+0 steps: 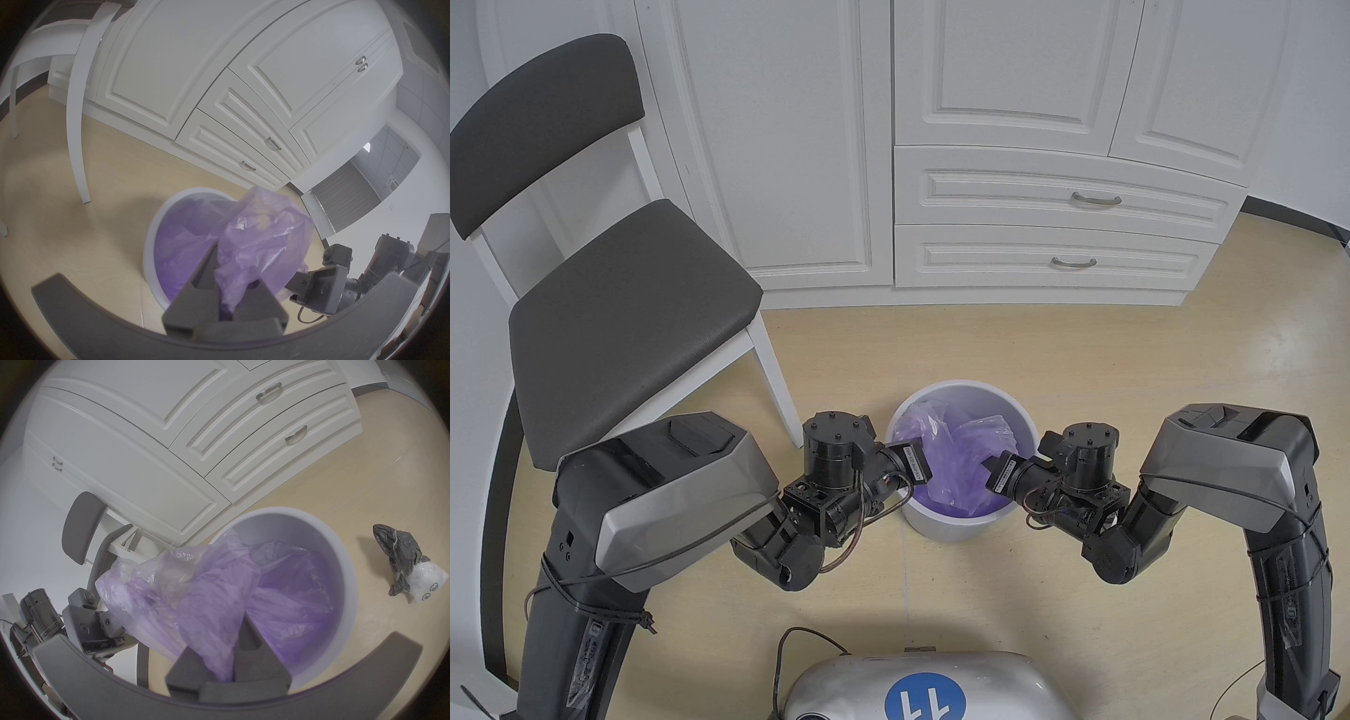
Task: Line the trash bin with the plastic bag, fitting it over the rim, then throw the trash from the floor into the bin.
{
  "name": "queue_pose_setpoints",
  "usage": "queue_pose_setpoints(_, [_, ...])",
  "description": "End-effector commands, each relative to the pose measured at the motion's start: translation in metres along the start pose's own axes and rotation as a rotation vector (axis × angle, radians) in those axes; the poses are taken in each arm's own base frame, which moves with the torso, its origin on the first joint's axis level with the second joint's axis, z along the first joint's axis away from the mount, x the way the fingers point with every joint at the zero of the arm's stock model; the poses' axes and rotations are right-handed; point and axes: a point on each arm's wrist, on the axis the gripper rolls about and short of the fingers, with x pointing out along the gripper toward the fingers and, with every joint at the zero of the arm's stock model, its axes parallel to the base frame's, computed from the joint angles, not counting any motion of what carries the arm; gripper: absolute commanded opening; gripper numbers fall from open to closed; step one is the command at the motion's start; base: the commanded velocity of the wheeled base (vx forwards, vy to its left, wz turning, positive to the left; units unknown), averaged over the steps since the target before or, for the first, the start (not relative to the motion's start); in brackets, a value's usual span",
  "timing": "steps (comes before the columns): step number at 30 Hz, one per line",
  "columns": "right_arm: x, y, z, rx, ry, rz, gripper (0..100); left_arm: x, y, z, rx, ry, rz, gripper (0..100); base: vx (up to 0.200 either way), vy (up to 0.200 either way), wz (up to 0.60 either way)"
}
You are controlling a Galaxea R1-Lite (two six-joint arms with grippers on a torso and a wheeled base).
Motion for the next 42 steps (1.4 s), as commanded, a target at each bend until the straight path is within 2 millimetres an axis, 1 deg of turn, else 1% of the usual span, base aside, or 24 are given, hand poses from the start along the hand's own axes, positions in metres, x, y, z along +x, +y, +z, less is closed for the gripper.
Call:
queue_pose_setpoints(1, [0.001,-0.003,-0.002,0.001,0.003,-0.006,0,0.001,-0.001,-0.009,0.002,0.018,-0.001,0,0.000,0.000,0.00])
queue_pose_setpoints(12, [0.001,-0.003,-0.002,0.000,0.003,-0.004,0,0.004,-0.001,-0.016,0.008,0.025,0.003,0,0.000,0.000,0.00])
queue_pose_setpoints(16, [0.002,-0.007,-0.006,0.002,0.007,-0.013,0,0.005,0.003,-0.021,0.038,0.036,0.011,0,0.000,0.000,0.00])
queue_pose_setpoints(25, [0.000,-0.005,-0.005,0.000,0.012,-0.015,0,0.005,0.002,-0.017,0.039,0.028,0.010,0,0.000,0.000,0.00])
queue_pose_setpoints(27, [-0.002,-0.002,-0.001,-0.004,0.008,-0.014,0,0.003,0.003,-0.007,0.042,0.010,0.013,0,0.000,0.000,0.00])
queue_pose_setpoints(28, [-0.003,-0.002,-0.001,-0.004,0.008,-0.014,0,0.003,0.003,-0.006,0.042,0.010,0.013,0,0.000,0.000,0.00])
queue_pose_setpoints(29, [-0.006,0.003,0.005,-0.005,0.001,-0.009,0,0.000,0.002,0.005,0.043,-0.006,0.016,0,0.000,0.000,0.00])
queue_pose_setpoints(30, [-0.009,0.005,0.008,-0.007,0.001,-0.007,0,-0.001,0.001,0.008,0.041,-0.011,0.011,0,0.000,0.000,0.00])
queue_pose_setpoints(33, [-0.013,0.011,0.015,-0.008,-0.005,-0.002,0,-0.002,0.001,0.009,0.041,-0.012,0.013,0,0.000,0.000,0.00])
queue_pose_setpoints(35, [-0.016,0.016,0.021,-0.009,0.000,-0.006,0,-0.002,0.001,0.006,0.041,-0.004,0.012,0,0.000,0.000,0.00])
queue_pose_setpoints(37, [-0.017,0.017,0.024,-0.008,0.000,-0.010,0,-0.001,0.001,0.003,0.042,0.004,0.013,0,0.000,0.000,0.00])
queue_pose_setpoints(42, [-0.018,0.014,0.027,-0.013,-0.005,-0.019,0,-0.002,0.001,0.006,0.042,-0.002,0.011,0,0.000,0.000,0.00])
